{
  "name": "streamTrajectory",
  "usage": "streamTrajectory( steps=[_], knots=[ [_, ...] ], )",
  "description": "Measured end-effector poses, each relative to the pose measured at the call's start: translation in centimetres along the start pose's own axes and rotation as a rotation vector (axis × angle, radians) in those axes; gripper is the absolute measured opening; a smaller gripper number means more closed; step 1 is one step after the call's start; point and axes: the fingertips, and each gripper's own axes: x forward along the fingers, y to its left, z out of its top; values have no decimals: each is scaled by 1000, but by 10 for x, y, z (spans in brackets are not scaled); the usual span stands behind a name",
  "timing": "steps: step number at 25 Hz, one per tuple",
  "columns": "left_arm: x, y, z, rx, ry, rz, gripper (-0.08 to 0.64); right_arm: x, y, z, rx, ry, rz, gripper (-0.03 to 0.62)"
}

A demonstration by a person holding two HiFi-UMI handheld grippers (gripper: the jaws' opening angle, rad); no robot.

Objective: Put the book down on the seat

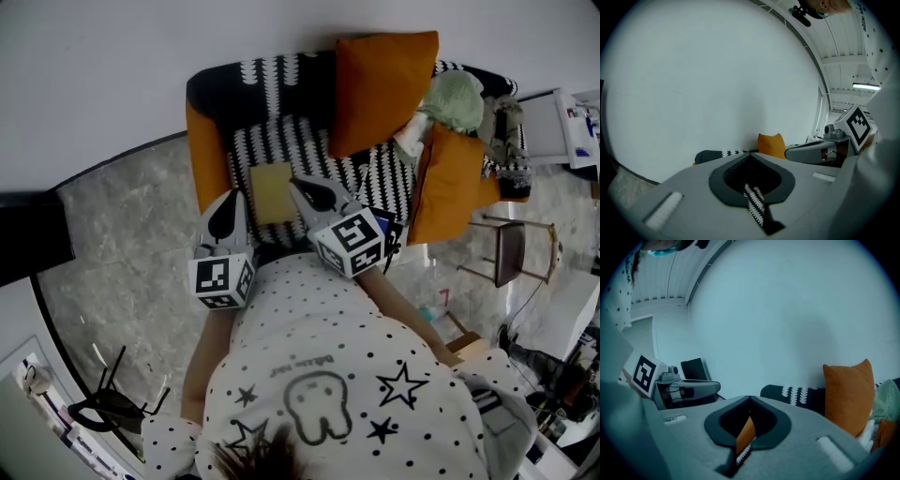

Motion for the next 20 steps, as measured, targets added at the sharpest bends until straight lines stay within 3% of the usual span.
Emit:
streamTrajectory(
  steps=[9, 20],
  knots=[
    [10, 1, 5, -24, 4, -33, 3, 4, -8, 9, 8, -8, -4, 0],
    [12, 3, 6, 37, 4, -29, 3, 10, -7, 8, 17, -16, -3, 0]
  ],
)
